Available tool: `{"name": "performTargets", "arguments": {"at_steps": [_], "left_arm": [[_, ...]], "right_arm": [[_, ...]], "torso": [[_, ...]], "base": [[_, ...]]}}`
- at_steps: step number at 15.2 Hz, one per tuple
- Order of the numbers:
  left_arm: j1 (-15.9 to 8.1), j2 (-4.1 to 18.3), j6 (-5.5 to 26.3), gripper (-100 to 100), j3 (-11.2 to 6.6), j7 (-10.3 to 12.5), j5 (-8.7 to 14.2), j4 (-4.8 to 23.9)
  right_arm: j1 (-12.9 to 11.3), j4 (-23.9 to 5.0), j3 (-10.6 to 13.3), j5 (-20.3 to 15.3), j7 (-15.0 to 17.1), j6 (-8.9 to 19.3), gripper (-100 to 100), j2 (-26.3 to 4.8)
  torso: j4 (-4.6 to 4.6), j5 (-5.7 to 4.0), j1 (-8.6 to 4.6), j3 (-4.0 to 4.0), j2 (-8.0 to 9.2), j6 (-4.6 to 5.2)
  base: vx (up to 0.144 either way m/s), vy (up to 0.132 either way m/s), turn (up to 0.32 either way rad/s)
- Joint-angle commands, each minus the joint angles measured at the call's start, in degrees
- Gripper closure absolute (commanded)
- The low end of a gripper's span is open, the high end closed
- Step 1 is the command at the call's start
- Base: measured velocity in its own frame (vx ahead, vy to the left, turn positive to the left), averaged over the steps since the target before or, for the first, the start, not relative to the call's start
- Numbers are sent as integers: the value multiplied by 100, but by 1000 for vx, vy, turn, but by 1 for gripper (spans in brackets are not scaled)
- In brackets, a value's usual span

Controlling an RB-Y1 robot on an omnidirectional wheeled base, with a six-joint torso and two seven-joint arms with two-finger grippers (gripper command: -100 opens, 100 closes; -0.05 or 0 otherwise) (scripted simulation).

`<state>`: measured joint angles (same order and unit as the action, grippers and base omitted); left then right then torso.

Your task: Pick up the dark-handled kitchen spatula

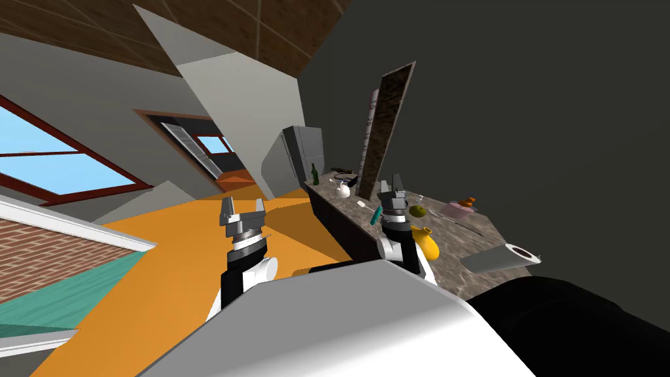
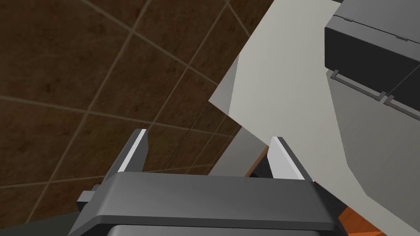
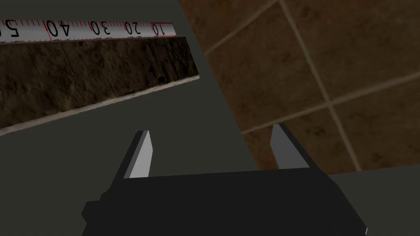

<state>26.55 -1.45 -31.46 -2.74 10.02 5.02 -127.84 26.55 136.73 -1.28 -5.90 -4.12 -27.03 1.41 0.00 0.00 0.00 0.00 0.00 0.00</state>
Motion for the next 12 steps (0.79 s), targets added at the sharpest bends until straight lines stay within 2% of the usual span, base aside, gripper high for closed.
{"name": "performTargets", "arguments": {"at_steps": [1,4,5,6,7,8,9,10,11,12], "left_arm": [[0,0,0,0,0,0,0,0],[0,-1,0,0,1,0,0,0],[0,-1,0,0,1,0,0,0],[0,-1,0,0,1,0,0,0],[0,-1,0,0,1,0,0,0],[0,-1,0,0,1,0,0,0],[0,-1,0,0,1,0,0,0],[0,-1,0,0,1,0,0,0],[0,-1,0,0,1,0,0,0],[0,-1,0,0,1,0,0,0]], "right_arm": [[66,-61,22,-5,-6,-9,-100,-247],[221,-203,72,-18,-22,-30,-100,-614],[221,-203,72,-18,-22,-30,-100,-650],[327,-302,107,-26,-32,-44,-100,-842],[327,-302,107,-26,-32,-44,-100,-877],[452,-418,147,-36,-45,-61,-100,-1069],[452,-418,147,-36,-45,-61,-100,-1118],[592,-549,193,-48,-59,-80,-100,-1291],[592,-549,193,-48,-59,-80,-100,-1371],[748,-696,244,-60,-75,-100,-100,-1541]], "torso": [[0,0,0,0,0,0],[-1,4,22,-2,-3,0],[-1,6,30,-2,-2,-1],[0,8,35,0,0,0],[0,8,40,1,1,-1],[0,9,42,0,0,-1],[-1,9,44,-1,-1,-1],[-1,10,43,-1,-2,-1],[-1,10,49,-2,-3,-2],[-1,12,53,-2,-3,-1]], "base": [[2,22,26],[11,73,39],[-4,94,23],[-4,105,45],[3,103,41],[12,106,57],[10,100,37],[13,129,70],[14,132,51],[12,138,71]]}}
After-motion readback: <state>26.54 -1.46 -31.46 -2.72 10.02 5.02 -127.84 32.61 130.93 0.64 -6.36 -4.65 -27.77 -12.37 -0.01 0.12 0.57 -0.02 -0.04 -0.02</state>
